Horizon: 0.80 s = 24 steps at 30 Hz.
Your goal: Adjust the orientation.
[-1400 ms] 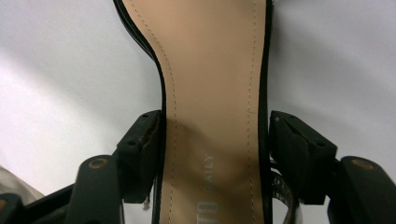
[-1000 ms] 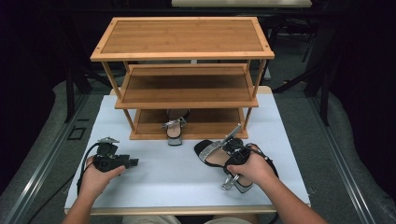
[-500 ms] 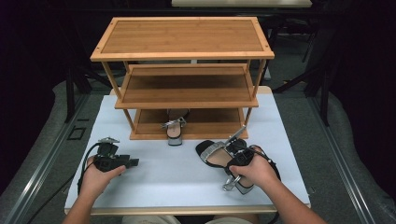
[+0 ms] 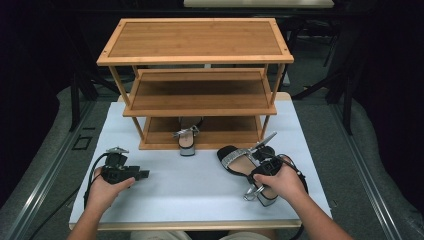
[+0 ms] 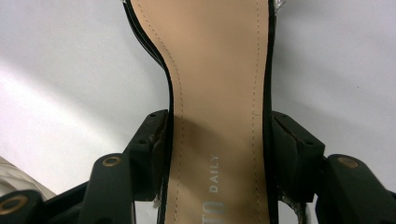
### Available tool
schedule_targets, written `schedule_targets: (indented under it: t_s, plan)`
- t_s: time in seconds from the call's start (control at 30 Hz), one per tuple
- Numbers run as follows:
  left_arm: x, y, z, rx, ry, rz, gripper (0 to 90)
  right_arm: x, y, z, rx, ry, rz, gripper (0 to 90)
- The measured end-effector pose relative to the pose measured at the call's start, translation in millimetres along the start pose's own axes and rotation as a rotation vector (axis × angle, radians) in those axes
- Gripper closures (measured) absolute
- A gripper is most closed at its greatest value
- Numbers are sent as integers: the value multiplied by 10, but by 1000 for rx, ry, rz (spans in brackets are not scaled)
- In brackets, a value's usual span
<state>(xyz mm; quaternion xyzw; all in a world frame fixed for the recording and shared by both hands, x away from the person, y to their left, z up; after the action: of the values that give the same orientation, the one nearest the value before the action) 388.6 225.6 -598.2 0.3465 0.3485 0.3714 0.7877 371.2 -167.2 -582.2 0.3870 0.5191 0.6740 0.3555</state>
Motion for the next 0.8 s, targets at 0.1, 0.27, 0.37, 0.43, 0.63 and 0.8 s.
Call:
schedule_targets:
  t_s: [0.1, 0.27, 0.37, 0.43, 0.63, 0.8]
  plan:
    - [15, -18, -8, 12, -4, 1, 458, -31, 20, 14, -8, 0, -10, 421]
    - [22, -9, 33, -8, 1, -1, 458, -44, 48, 31, -22, -16, -11, 421]
    - [18, -48, 6, 12, -4, -2, 458, -49, 48, 26, -28, -18, 2, 420]
    - [20, -58, 3, 20, -5, -2, 458, -53, 36, 31, -33, -19, -4, 421]
    - [33, -45, 38, 9, 0, 4, 458, -70, 26, 39, -53, -47, 9, 420]
    - [-1, -43, 49, 2, -14, 0, 458, -81, 39, 49, -61, -62, 2, 420]
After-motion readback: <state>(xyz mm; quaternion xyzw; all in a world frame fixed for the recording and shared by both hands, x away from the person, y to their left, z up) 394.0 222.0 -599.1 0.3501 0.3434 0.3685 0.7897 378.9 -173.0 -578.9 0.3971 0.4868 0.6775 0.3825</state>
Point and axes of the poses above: each handheld gripper's, and its own axes: y roughly backward along the jaws, z roughly out of its top, x roughly to its left, the point moved 9 cm from there along -y, roughly forward along the jaws, and after that the axes turned 5 degrees about x, right-handed, at the moved point
